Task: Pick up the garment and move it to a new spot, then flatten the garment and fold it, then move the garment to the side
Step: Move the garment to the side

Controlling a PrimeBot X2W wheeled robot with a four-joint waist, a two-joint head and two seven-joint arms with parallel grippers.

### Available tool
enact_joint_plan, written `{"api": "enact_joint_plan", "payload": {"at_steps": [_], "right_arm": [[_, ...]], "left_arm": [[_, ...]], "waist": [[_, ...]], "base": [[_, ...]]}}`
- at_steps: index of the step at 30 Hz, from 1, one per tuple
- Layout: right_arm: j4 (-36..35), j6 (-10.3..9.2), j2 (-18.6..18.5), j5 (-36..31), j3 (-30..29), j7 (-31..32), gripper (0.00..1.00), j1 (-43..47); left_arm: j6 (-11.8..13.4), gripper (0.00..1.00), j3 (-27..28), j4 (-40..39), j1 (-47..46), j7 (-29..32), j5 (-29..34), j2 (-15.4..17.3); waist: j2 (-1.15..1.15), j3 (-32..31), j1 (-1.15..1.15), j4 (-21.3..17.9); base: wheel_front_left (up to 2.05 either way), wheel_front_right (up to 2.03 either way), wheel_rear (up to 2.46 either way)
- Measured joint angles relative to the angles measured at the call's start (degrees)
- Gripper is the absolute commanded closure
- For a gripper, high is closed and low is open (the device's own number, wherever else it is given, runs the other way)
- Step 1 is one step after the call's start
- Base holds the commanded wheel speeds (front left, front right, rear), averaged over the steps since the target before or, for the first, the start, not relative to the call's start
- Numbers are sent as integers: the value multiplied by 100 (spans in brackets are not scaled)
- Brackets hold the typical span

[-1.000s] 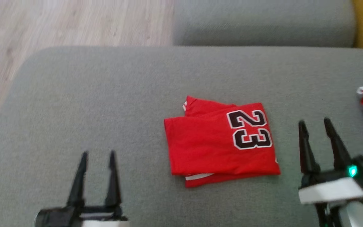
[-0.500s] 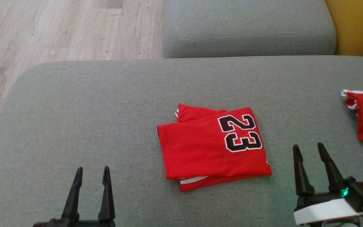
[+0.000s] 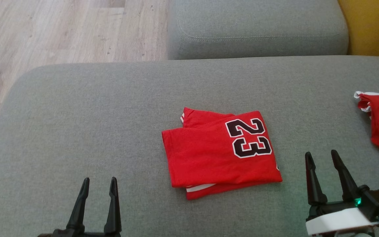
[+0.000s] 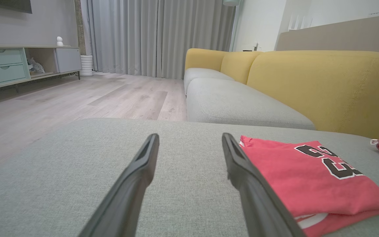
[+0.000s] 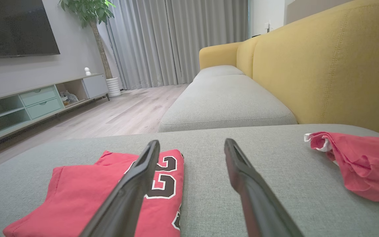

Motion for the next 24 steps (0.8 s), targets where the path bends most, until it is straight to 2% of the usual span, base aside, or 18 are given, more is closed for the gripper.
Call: {"api": "enact_joint_plan", "payload": {"at_steps": [9, 14, 18, 24], "right_arm": [[141, 0, -31, 12, 140, 0, 0, 0], [658, 0, -188, 250, 527, 0, 0, -205], [1276, 0, -377, 580, 868, 16, 0, -946], [2204, 0, -447, 1149, 1054, 973, 0, -2074]], "left_arm": [[-24, 0, -16, 43, 1, 0, 4, 0], [-26, 0, -62, 49, -14, 0, 30, 0], [-47, 0, -159, 75, -89, 0, 55, 0], [-51, 0, -248, 99, -367, 0, 120, -1]], "waist": [[0, 44, 0, 15], [0, 287, 1, 43], [0, 532, 1, 76], [0, 866, 2, 120]], "base": [[0, 0, 0], [0, 0, 0], [0, 0, 0], [0, 0, 0]]}}
